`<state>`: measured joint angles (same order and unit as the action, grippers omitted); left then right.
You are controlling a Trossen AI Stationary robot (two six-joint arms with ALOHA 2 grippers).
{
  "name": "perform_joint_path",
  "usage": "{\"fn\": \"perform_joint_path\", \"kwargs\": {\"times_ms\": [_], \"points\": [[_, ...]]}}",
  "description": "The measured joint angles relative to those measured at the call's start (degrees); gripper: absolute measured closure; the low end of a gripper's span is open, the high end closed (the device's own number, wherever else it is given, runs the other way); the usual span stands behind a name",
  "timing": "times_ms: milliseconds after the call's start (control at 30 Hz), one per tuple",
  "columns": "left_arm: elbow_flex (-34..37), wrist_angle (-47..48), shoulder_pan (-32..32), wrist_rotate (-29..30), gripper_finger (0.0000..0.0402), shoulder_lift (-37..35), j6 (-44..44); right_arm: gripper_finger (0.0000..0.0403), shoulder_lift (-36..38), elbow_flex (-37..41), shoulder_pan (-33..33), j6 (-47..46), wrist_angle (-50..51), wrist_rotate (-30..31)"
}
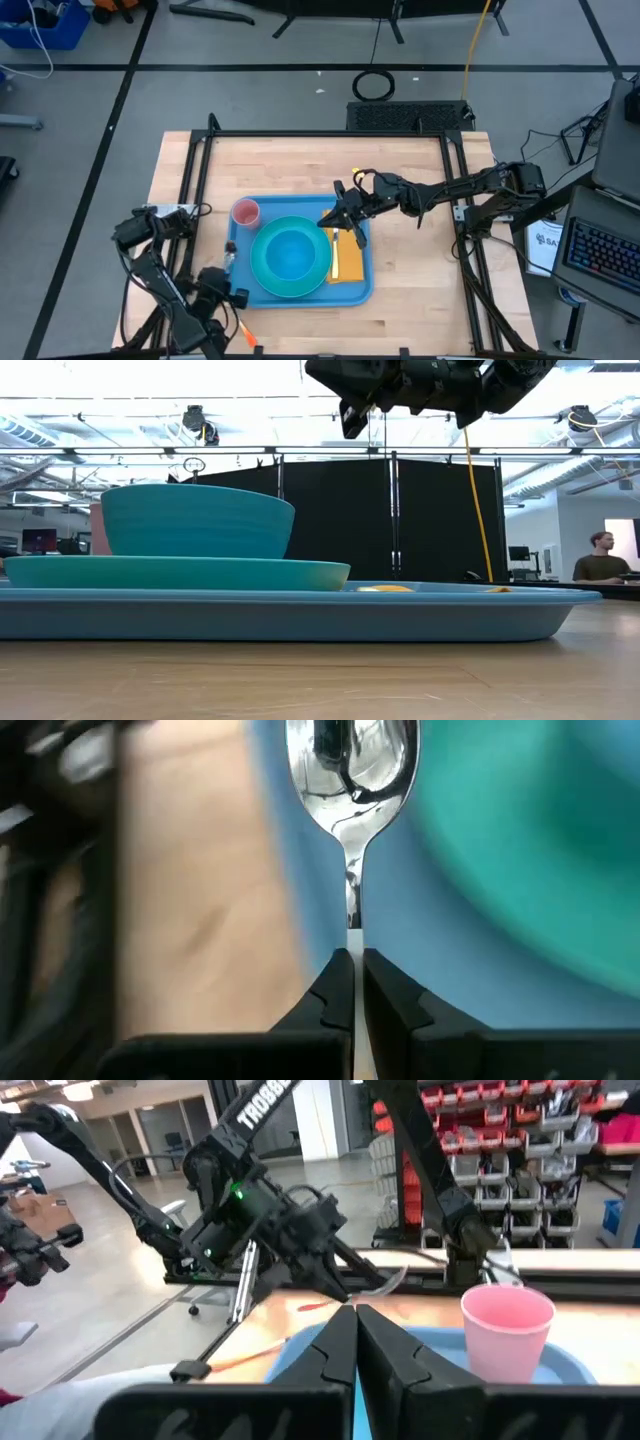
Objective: Set up tray
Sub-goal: Put the orange spoon on the yellow napkin to the right of the yellow knife
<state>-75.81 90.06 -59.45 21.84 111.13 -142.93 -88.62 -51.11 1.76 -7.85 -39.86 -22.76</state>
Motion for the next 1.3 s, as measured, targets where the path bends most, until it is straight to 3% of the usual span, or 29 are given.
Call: {"fn": "perform_joint_path", "kwargs": {"times_ms": [100, 267, 533, 800, 1067, 1300], "points": [[-0.04, 0.02, 0.78, 9.07, 0.0394, -0.02, 1.05, 0.0401, 0.00, -0.02, 0.00, -0.01, 0.87, -0.01], [-0.04, -0.01, 3.34, 18.07, 0.0394, -0.04, 4.71, 0.0401, 0.00, 0.00, 0.00, -0.44, 2.69, -0.04], [-0.04, -0.04, 9.66, 22.91, 0.0394, -0.04, 14.55, 0.0401, 0.00, 0.00, -0.41, -0.44, 3.72, -2.96], [-0.60, -0.07, 15.37, 31.82, 0.0394, -0.20, 25.54, 0.0399, 0.00, 0.00, -3.39, 0.98, 4.72, 4.91], [-5.65, -0.05, 18.38, 35.15, 0.0394, -0.24, 37.55, 0.0343, -0.06, 0.00, -4.57, -0.67, 6.76, 9.17], [-10.03, -0.10, 20.41, 43.45, 0.0394, -0.26, 48.83, 0.0276, -4.31, 0.00, -4.66, -4.48, 3.23, 9.45]]}}
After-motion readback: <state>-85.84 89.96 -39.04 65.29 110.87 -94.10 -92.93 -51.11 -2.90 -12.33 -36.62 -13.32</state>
